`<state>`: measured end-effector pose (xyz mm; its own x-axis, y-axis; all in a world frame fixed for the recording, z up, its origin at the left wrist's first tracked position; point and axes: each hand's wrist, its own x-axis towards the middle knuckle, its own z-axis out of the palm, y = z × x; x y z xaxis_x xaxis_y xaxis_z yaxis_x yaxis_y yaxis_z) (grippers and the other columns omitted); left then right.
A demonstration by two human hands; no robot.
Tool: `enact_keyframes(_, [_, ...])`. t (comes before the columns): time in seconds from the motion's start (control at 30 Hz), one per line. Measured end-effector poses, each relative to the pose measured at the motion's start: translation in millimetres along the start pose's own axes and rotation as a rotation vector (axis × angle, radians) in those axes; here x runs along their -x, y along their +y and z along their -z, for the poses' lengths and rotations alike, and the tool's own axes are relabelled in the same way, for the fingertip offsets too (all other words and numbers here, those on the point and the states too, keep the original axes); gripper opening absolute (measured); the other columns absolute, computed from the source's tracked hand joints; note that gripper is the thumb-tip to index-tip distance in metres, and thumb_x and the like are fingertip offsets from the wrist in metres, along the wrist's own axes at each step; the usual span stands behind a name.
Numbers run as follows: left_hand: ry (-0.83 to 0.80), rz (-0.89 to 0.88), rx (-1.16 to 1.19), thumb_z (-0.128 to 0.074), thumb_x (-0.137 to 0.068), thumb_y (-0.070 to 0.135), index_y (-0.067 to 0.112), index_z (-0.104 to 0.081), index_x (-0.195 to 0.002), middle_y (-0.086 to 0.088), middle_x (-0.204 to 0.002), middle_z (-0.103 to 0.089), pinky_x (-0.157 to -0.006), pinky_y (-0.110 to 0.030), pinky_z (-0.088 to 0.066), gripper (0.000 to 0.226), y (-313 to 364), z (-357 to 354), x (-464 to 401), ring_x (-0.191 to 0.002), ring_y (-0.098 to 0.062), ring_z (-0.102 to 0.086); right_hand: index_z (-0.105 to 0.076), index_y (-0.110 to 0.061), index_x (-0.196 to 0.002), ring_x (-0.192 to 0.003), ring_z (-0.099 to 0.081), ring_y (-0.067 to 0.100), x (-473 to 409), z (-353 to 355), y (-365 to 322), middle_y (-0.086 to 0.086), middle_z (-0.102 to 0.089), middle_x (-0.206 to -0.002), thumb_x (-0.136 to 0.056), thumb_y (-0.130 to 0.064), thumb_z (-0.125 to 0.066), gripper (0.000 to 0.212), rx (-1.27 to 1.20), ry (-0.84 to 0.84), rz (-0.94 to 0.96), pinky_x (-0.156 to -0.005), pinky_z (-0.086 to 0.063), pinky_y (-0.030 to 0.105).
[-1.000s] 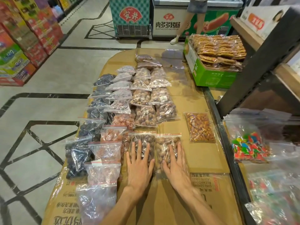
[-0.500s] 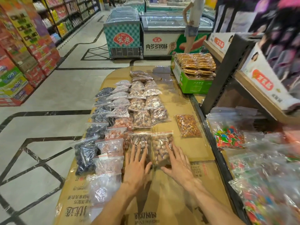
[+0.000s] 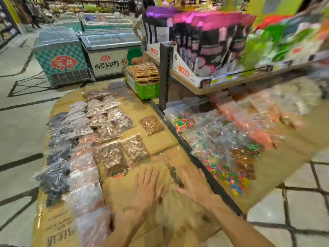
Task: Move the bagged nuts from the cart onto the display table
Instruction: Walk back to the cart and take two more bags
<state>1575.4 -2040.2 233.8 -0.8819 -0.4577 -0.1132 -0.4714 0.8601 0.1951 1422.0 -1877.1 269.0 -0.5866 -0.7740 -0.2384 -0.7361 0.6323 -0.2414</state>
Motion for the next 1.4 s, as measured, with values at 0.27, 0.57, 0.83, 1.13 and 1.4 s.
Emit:
enact_keyframes(0.27, [-0.123,-0.282,-0.061,0.016,-0.092,0.072,0.031,-0.021,-0.166,0.004,-0.173,-0.015,-0.131,-0.047,-0.006,0.092,153,-17,6,-0.162,-0.025,-0.012,-0.008,-0.032,-0.170,-0.163,-0.014,0.030,129,0,120,0.004,-0.015,-0.177,-0.094,-0.078,-0.046,0.096,-0.046,0.029,-0.365,-0.129,-0.022,0.052])
enact_keyframes(0.57, [-0.210,-0.575,-0.106,-0.004,-0.106,0.062,0.019,-0.071,-0.132,-0.009,-0.140,-0.067,-0.116,-0.047,-0.027,0.084,384,-66,2,-0.133,-0.033,-0.062,-0.014,-0.029,-0.170,-0.162,-0.017,0.029,281,-3,301,0.006,-0.026,-0.173,-0.092,-0.081,-0.041,0.097,-0.113,0.163,-0.632,-0.130,-0.017,0.051])
enact_keyframes(0.83, [-0.275,-0.751,-0.118,0.023,-0.082,0.075,0.029,-0.027,-0.164,-0.001,-0.171,-0.027,-0.130,-0.051,-0.012,0.106,604,-110,17,-0.161,-0.025,-0.019,-0.017,-0.029,-0.169,-0.163,-0.019,0.025,410,12,460,0.004,-0.023,-0.175,-0.081,-0.088,-0.030,0.108,-0.188,0.205,-0.874,-0.131,-0.016,0.049])
enact_keyframes(1.13, [-0.257,-0.981,-0.047,-0.015,-0.106,0.065,0.025,-0.056,-0.149,-0.004,-0.156,-0.053,-0.115,-0.055,-0.044,0.071,765,-165,-12,-0.144,-0.029,-0.051,-0.015,-0.027,-0.169,-0.162,-0.017,0.026,485,28,587,0.003,-0.024,-0.174,-0.099,-0.074,-0.047,0.090,-0.208,0.205,-1.042,-0.130,-0.015,0.048])
enact_keyframes(1.4, [-0.261,-1.140,-0.060,-0.001,-0.102,0.070,0.028,-0.052,-0.153,-0.004,-0.162,-0.046,-0.120,-0.055,-0.034,0.083,966,-214,-125,-0.151,-0.030,-0.042,-0.016,-0.030,-0.169,-0.162,-0.019,0.027,487,51,779,0.004,-0.024,-0.174,-0.087,-0.087,-0.033,0.101,-0.269,0.228,-1.243,-0.131,-0.018,0.051])
